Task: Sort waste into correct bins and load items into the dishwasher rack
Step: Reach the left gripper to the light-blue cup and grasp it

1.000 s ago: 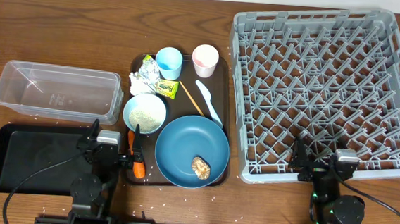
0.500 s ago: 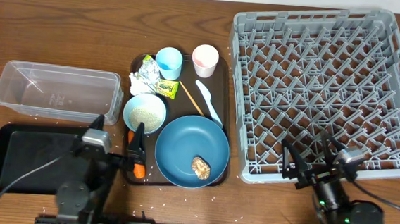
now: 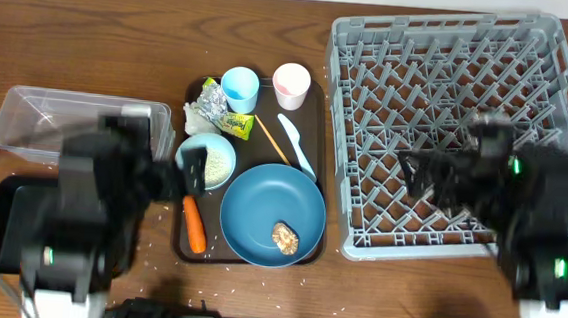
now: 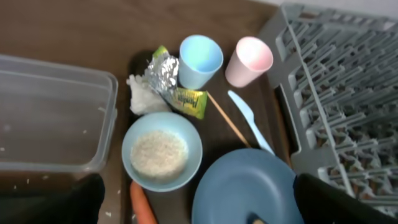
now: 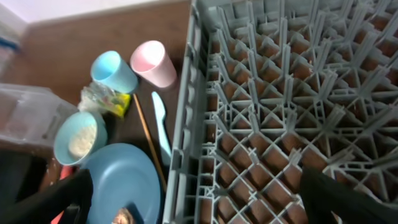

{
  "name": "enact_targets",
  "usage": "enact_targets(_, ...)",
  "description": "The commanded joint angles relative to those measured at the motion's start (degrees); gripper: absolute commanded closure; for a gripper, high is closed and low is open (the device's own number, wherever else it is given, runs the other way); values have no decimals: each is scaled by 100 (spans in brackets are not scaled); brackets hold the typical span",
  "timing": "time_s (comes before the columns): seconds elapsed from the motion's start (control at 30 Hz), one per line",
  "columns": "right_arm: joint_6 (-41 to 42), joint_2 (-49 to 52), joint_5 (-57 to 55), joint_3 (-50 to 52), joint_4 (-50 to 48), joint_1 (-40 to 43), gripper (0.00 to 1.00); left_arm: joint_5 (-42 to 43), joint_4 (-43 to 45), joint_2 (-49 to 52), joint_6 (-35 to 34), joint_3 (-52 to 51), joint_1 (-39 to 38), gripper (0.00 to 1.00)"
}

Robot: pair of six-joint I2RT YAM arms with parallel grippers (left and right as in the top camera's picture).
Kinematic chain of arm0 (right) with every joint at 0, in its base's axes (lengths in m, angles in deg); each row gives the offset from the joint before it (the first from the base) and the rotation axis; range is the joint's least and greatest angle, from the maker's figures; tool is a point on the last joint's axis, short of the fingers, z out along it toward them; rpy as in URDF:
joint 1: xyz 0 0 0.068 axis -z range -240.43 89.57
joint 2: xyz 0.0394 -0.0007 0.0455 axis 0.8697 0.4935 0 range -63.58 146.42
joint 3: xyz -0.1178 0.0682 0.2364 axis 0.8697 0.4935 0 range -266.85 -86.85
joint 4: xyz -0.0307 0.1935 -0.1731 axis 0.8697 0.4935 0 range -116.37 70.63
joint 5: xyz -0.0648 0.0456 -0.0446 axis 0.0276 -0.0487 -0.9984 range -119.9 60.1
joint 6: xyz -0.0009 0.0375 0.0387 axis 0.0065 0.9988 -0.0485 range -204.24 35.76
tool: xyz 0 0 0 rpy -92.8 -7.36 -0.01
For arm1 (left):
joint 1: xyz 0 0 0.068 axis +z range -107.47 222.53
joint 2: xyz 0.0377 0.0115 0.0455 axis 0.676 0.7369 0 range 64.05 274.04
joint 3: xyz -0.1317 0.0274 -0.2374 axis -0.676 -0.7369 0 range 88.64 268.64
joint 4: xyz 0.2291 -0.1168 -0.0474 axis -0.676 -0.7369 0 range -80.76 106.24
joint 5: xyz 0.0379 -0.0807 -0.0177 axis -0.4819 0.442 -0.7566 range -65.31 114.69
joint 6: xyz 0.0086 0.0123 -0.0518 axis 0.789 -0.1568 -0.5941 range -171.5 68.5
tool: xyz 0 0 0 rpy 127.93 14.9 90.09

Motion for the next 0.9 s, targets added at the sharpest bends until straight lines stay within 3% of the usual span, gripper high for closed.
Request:
enact_targets(0.0, -293, 730, 42, -634, 332, 20, 1, 149, -155, 634, -66, 632, -13, 2)
enact_targets(0.07, -365, 1054, 39, -758, 352, 22, 1, 448, -61, 916, -144, 708, -13, 2)
enact_targets(0.23, -337, 1541, -160, -798, 345, 22, 1, 275, -42, 1617, -310, 929, -13, 2)
enact_targets(0.43, -26, 1742, -675, -820, 520, 22, 1, 240, -282, 3097, -284, 1860, -24, 2)
enact_targets(0.73, -26, 1742, -874, -820, 555, 22, 1, -621, 1005, 4809, -225, 2483, -328, 0)
enact_targets(0.87, -26, 1742, -874, -820, 525, 22, 1, -981, 1349, 5351, -227, 2483, -461, 13)
